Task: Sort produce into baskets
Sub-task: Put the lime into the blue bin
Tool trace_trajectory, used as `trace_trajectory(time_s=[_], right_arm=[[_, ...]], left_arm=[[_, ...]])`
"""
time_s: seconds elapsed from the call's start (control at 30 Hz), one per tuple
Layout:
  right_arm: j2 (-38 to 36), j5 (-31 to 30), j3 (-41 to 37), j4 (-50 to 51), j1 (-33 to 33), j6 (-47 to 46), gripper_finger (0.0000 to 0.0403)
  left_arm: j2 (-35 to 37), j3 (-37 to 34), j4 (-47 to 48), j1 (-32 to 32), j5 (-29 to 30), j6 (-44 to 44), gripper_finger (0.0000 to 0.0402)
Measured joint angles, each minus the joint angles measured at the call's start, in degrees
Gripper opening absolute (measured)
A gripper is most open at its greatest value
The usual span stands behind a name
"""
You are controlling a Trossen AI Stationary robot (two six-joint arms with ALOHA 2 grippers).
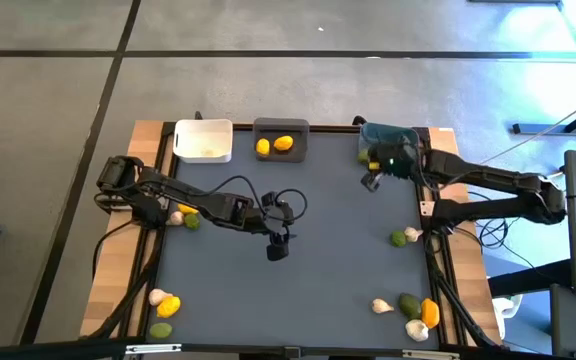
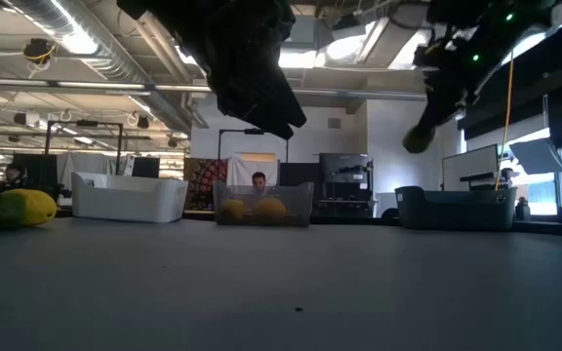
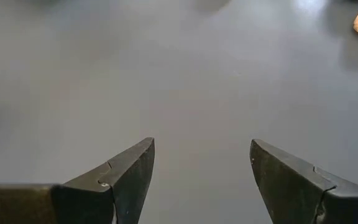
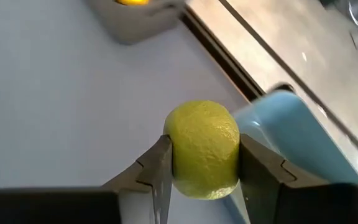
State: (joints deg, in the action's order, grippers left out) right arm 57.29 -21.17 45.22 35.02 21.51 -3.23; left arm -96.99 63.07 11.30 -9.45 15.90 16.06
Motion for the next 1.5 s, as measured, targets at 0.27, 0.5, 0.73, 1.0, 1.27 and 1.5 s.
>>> trace_trajectory(time_s=[0.27, 0.5, 0.73, 1.0, 1.27, 1.5], right_arm=[[3.1, 7.1, 0.0, -1.6, 16.5, 1.9, 0.0140], [10.1, 12.9, 0.0, -6.2, 25.3, 2.1, 0.0140], [18.2, 13.3, 0.0, -12.6, 29.9, 2.2, 0.0141], [25.3, 13.3, 0.0, -15.9, 32.3, 2.1, 0.0141], [28.1, 13.0, 0.0, -16.2, 32.2, 2.2, 0.0141], [28.2, 12.7, 0.0, -17.0, 32.2, 2.1, 0.0157]], left_arm=[[0.0, 0.0, 0.0, 0.0, 0.0, 0.1, 0.0260], [0.0, 0.0, 0.0, 0.0, 0.0, 0.1, 0.0260], [0.0, 0.0, 0.0, 0.0, 0.0, 0.4, 0.0260], [0.0, 0.0, 0.0, 0.1, 0.9, 0.4, 0.0260], [0.0, 0.0, 0.0, 0.1, 1.2, 0.2, 0.0260], [0.0, -0.1, 0.0, 0.1, 1.3, 0.1, 0.0260]])
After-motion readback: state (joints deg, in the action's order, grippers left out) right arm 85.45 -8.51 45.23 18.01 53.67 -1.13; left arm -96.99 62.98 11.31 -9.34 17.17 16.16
